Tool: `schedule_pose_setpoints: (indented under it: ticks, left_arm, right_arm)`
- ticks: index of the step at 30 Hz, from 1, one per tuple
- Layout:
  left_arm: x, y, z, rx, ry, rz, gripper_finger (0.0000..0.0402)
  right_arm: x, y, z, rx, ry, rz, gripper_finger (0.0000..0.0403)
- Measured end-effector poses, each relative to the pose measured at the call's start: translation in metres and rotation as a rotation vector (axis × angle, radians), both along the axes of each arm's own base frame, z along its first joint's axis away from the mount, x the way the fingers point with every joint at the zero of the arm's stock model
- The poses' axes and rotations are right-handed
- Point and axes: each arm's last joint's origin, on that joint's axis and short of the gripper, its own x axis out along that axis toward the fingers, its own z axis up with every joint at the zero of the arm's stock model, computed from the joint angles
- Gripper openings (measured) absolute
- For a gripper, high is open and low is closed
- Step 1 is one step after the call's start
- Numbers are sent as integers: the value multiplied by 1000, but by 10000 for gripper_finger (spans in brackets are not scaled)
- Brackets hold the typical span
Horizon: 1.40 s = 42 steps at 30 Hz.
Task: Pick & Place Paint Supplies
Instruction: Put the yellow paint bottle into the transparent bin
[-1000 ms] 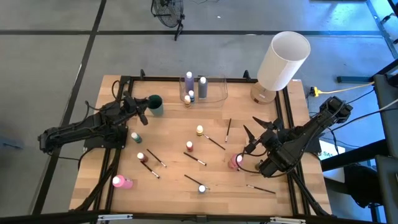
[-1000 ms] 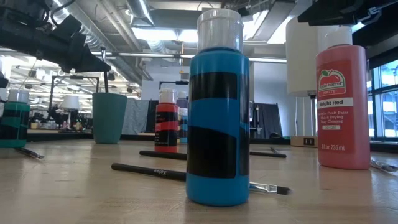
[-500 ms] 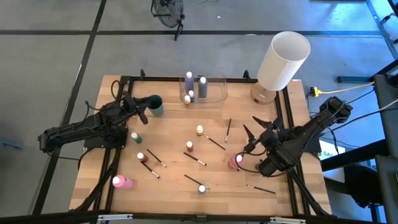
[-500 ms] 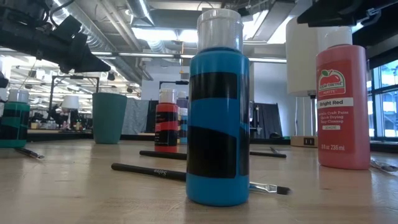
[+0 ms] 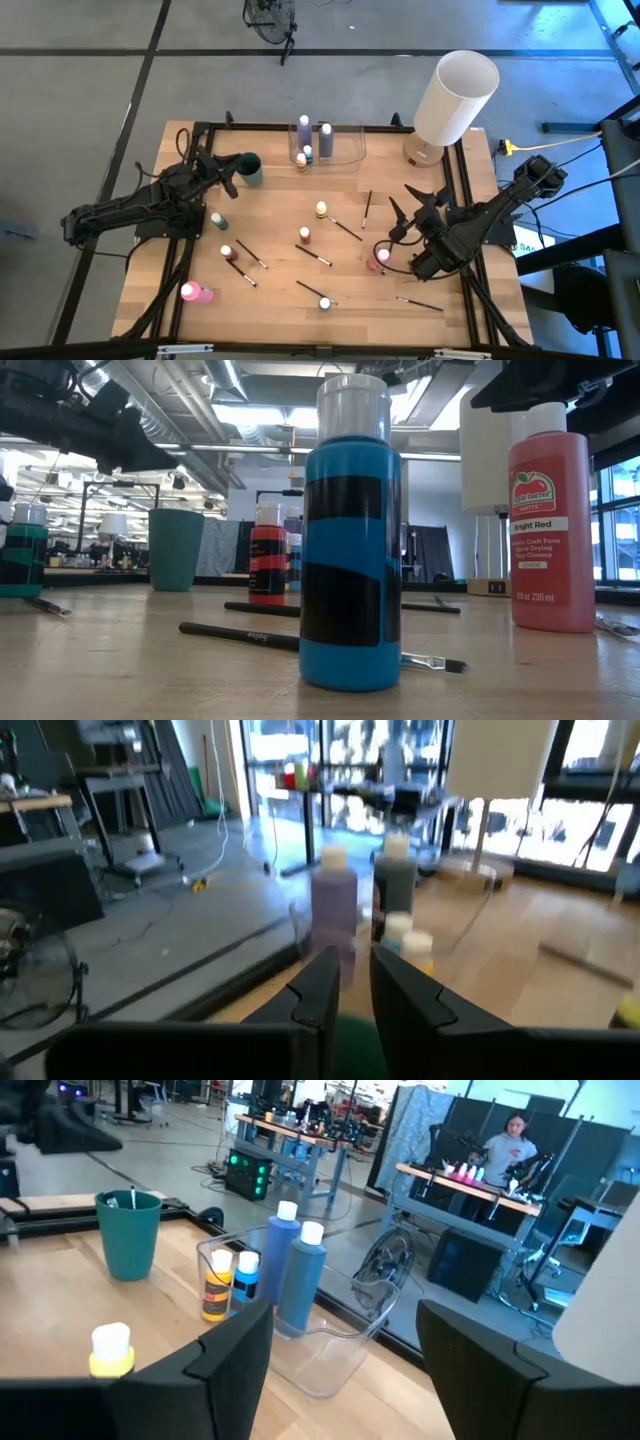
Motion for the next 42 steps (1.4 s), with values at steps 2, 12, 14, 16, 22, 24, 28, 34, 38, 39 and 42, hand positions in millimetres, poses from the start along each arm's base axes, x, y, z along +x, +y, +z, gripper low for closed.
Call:
schedule_pose_setpoints:
  ticks: [2,12,14,16,22,24,28,34,38,39,42]
  left_arm:
    - [0,0,4,15,-45,0,58]
    - [1,-1,11,48,-98,-61,48]
    - [1,-1,11,80,-75,-65,48]
    - [2,-2,11,121,-43,-89,51]
    - [3,-4,13,163,-33,-165,74]
    - [3,-5,13,175,-33,-210,88]
    - [4,-7,15,169,-63,-267,124]
    - [4,-6,15,128,-100,-250,155]
    - [5,-8,16,154,-92,-311,156]
    - [5,-8,16,163,-93,-333,156]
    - [5,-10,16,166,-95,-397,157]
  right_arm:
    - [1,1,0,-8,11,3,249]
    - [3,2,-1,-19,30,7,249]
    - [3,2,-1,-19,30,7,249]
    - [2,2,-1,-19,30,8,249]
    - [2,2,-1,-19,31,8,249]
    - [2,2,-1,-20,32,8,249]
    - [2,2,-1,-20,32,7,249]
    - [2,2,-1,-21,31,7,249]
    - [2,2,-1,-21,32,7,249]
    - [2,2,-1,-21,32,7,249]
    - [2,2,-1,-21,31,7,249]
